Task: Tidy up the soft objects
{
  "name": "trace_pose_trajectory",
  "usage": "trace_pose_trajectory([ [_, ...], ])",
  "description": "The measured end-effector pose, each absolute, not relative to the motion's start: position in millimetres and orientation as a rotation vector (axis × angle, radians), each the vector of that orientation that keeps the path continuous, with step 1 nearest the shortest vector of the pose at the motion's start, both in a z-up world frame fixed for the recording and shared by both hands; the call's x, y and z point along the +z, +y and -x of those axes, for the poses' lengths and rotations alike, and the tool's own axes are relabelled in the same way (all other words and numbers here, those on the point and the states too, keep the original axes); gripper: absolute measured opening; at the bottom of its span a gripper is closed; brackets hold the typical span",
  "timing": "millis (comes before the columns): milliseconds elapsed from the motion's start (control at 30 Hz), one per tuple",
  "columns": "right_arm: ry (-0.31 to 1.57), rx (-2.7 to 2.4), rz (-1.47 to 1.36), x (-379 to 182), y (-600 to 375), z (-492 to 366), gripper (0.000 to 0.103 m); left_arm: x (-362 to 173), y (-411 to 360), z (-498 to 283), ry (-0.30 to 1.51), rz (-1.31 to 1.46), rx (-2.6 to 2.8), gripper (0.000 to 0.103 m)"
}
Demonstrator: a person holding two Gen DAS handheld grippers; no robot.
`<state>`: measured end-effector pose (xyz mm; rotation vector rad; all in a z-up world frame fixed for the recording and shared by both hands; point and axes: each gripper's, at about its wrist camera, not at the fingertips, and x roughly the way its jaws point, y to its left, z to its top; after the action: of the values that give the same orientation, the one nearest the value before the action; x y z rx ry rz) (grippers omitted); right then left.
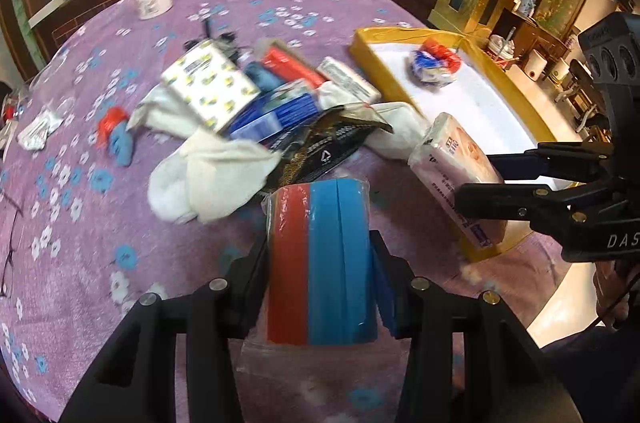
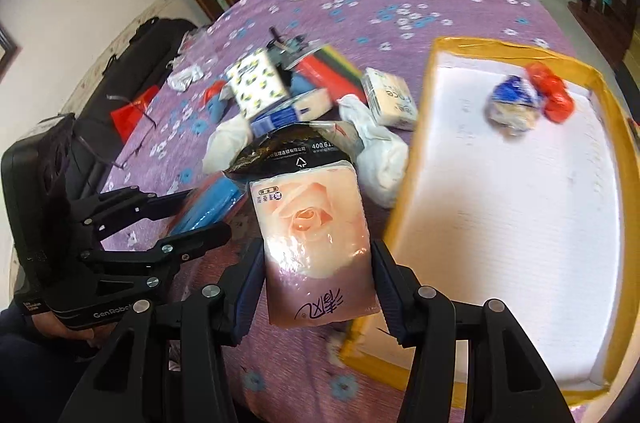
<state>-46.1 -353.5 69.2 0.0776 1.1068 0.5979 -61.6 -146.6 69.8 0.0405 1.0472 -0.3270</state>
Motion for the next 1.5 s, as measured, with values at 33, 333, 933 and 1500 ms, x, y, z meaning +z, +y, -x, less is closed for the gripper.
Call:
trace_pose_trajectory([
  [33, 1.103, 0.592, -0.087, 71, -359, 46, 0.056, 71, -152, 60, 1.045, -0.042, -0.334, 0.046],
  [333, 1.088, 0.559, -0.174, 77, -404, 46, 0.056, 80, -192, 51, 1.027, -0.064, -0.392, 0.046],
  [933, 1.108, 0.372, -0.278, 68, -481, 36, 0.056, 83, -271, 20, 1.024, -0.135, -0.521, 0.046],
  [1500, 1.110, 0.252, -0.335, 64, -532, 47, 0.056, 55, -331, -10, 1.080, -0.180, -0.609, 0.046],
])
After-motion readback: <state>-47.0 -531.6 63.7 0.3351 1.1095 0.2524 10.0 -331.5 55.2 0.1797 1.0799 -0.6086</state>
